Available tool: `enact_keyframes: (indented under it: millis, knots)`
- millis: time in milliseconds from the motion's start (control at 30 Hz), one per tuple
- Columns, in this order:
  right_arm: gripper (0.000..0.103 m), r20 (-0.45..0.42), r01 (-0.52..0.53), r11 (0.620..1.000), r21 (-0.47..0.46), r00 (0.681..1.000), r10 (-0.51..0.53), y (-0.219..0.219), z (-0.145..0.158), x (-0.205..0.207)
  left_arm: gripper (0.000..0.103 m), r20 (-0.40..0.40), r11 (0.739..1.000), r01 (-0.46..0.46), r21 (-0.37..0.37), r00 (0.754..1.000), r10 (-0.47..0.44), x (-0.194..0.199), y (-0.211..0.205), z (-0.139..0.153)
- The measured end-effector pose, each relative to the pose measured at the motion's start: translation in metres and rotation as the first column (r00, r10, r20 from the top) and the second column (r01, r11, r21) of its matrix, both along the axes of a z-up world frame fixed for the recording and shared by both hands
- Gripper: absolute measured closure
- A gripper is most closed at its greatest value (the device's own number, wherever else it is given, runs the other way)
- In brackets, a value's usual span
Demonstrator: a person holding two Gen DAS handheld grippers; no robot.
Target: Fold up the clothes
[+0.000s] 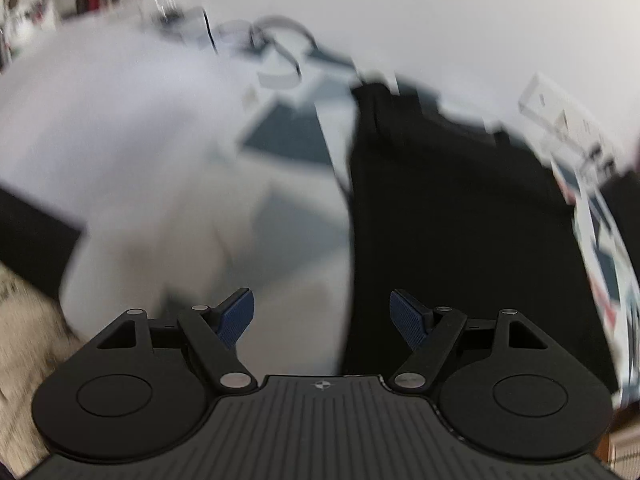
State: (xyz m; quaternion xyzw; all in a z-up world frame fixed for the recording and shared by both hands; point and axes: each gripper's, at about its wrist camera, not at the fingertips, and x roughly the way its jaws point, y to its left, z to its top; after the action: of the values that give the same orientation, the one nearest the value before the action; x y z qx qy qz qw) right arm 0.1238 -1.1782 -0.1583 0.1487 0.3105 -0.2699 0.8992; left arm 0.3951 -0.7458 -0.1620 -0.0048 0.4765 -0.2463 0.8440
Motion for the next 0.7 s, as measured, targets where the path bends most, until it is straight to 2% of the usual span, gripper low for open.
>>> enact_keyframes:
  millis: [100, 200, 367, 467, 567, 600, 633, 667, 700]
  knots:
    - [0.026, -0.069, 0.023, 1.0, 0.017, 0.997, -0.021, 0.019, -0.032, -0.006, 0.026, -0.004, 0.999, 0.036, -0.016, 0.999, -0.037, -0.019, 0.005, -0.012]
    - [0.026, -0.096, 0.052, 0.998, 0.028, 0.994, -0.049, 0.027, -0.049, -0.008, 0.027, 0.018, 0.999, 0.054, 0.007, 0.998, -0.054, -0.026, 0.004, -0.018]
    - [0.026, -0.131, 0.03, 1.0, 0.008, 0.991, -0.029, 0.036, -0.061, -0.001, 0.027, 0.0, 0.995, 0.096, 0.023, 0.995, -0.097, -0.033, -0.007, -0.026]
    - [0.027, -0.127, 0.039, 0.999, 0.025, 0.991, -0.036, 0.036, -0.064, -0.003, 0.027, 0.03, 0.99, 0.116, 0.074, 0.992, -0.119, -0.042, -0.018, -0.03]
    - [0.027, -0.123, 0.042, 0.998, 0.035, 0.992, -0.038, 0.035, -0.065, -0.003, 0.03, 0.03, 0.988, 0.125, 0.093, 0.991, -0.128, -0.045, -0.026, -0.03]
    - [0.027, -0.122, 0.042, 0.998, 0.038, 0.992, -0.037, 0.034, -0.065, -0.003, 0.041, 0.033, 0.986, 0.131, 0.099, 0.99, -0.135, -0.046, -0.029, -0.029]
    - [0.027, -0.12, 0.041, 0.998, 0.042, 0.992, -0.036, 0.035, -0.065, -0.003, 0.061, 0.041, 0.984, 0.137, 0.112, 0.989, -0.143, -0.048, -0.032, -0.028]
    - [0.03, -0.118, 0.041, 0.998, 0.045, 0.992, -0.035, 0.035, -0.065, -0.003, 0.076, 0.037, 0.983, 0.147, 0.113, 0.988, -0.152, -0.048, -0.034, -0.028]
    - [0.036, -0.117, 0.036, 0.998, 0.048, 0.993, -0.03, 0.035, -0.064, -0.002, 0.096, 0.028, 0.981, 0.159, 0.11, 0.986, -0.163, -0.048, -0.036, -0.027]
